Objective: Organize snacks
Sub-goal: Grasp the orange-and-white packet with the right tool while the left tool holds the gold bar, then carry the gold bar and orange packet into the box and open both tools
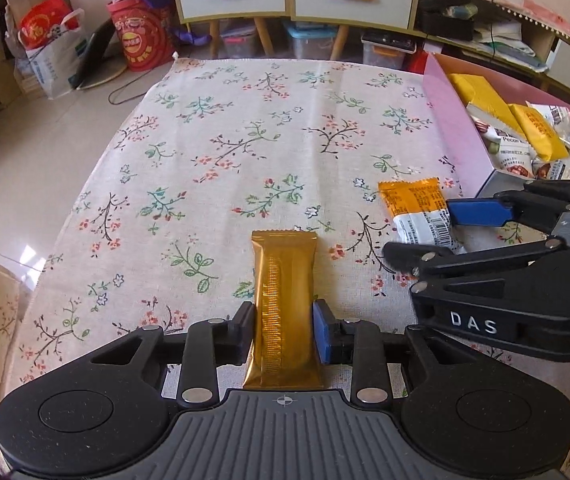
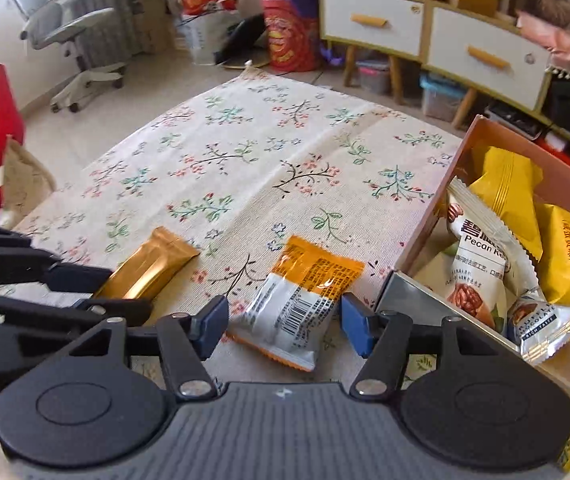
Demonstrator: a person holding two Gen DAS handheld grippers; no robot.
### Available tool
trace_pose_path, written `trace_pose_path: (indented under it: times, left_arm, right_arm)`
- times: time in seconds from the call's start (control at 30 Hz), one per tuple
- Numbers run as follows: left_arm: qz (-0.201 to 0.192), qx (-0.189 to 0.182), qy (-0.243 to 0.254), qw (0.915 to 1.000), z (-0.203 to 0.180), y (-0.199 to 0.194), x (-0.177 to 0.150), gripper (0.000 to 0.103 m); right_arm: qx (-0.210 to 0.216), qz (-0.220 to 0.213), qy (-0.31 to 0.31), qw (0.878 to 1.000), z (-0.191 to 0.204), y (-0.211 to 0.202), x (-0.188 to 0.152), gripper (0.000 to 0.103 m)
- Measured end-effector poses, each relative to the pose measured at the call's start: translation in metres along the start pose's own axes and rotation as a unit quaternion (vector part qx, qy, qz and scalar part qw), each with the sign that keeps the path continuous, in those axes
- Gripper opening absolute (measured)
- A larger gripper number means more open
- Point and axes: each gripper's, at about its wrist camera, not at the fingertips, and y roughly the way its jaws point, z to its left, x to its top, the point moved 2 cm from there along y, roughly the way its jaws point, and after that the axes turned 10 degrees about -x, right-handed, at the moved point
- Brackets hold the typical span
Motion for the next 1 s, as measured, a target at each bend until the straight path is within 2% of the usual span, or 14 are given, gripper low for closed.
trace_pose_path:
  times: [0.07,0.13,0.37,0.6,0.83,1.0]
  left_arm:
    - [-0.001,-0.002,0.0,1.0,0.001,0.0,0.0,0.029]
    - [-0.002,-0.004,0.002,1.0,0.001,0.0,-0.001,0.028]
    - [-0.002,-0.028,-0.005,0.9996,-0.002,-0.005,0.0,0.026]
    - [-0.02,-0.053,-0.009,0.9983,-0.012,-0.016,0.004,0.026]
    - [-0.027,-0.082,-0.006,0.9962,-0.037,-0.024,0.004,0.026]
    - [-0.038,-0.097,0.014,0.9945,-0.062,-0.031,0.008,0.026]
  right_arm:
    - [-0.02,-0.009,-0.014,1.0,0.001,-0.001,-0.002,0.041]
    - [-0.018,-0.01,-0.013,1.0,-0.001,-0.003,-0.003,0.037]
    - [-0.007,0.001,-0.002,1.0,-0.011,-0.017,-0.012,0.036]
    - [0.006,-0.002,0.006,1.0,-0.021,-0.043,-0.015,0.036]
    - [-0.022,-0.025,0.0,0.999,-0.041,-0.074,-0.017,0.036]
    - [-0.052,-0.038,-0.003,0.998,-0.06,-0.083,-0.019,0.036]
